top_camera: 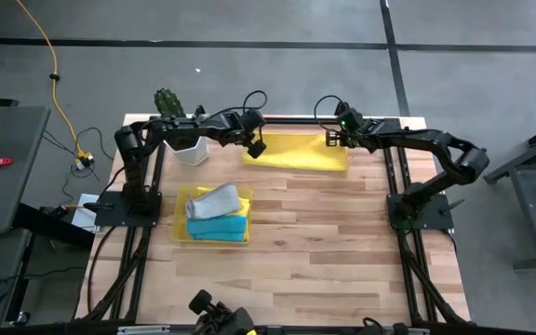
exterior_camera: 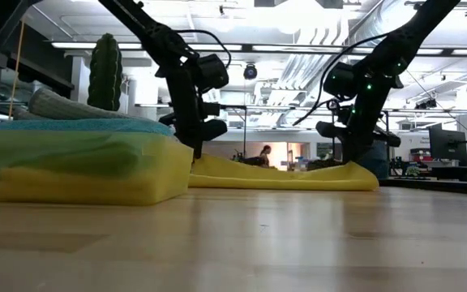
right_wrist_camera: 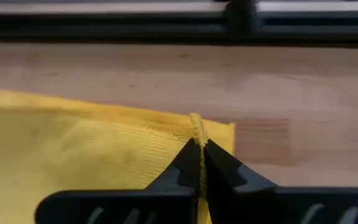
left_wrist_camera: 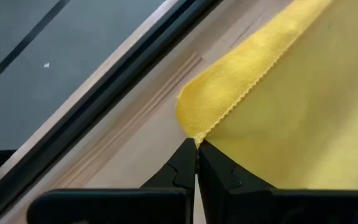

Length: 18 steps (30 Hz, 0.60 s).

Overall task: Fold microfiber towels
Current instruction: Fold the yellow microfiber towel

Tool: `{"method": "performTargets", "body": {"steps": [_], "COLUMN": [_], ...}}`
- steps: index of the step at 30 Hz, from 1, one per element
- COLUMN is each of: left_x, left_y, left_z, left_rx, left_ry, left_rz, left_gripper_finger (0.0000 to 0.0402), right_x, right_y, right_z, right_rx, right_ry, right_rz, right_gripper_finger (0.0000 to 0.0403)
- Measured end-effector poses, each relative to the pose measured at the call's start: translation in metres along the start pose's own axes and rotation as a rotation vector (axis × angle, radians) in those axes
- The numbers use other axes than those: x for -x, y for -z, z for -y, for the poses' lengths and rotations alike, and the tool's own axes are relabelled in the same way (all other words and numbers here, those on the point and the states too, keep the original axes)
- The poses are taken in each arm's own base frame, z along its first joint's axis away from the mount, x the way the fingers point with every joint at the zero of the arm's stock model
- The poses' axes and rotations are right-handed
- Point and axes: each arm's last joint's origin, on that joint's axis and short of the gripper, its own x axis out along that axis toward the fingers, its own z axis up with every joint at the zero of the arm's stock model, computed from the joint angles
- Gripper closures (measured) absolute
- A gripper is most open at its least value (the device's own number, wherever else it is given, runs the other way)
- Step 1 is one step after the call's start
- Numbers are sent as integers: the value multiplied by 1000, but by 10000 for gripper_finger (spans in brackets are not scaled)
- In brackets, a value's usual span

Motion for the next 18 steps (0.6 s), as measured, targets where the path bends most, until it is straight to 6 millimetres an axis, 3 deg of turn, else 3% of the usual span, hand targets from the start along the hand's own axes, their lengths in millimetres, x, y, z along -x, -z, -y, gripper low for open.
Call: {"method": "performTargets", "body": {"steps": [11,14,18], "left_x": [-3,-5,-6], "left_y": [-2,-3,-4], "left_z": [-8,-13,-22], "left_rx": [-24,-13,10], "left_ry": [0,2,16], "left_rz": [2,-4,-10], "left_gripper_finger": [392,369,326], "right_x": [-1,-1,-1], "right_y": [-3,-5,-9], "right_z": [3,6,11], "right_rx": [-28,-37,-84], "right_ry": [46,46,38], "right_rz": [41,36,35], "right_gripper_finger": [399,375,314]}}
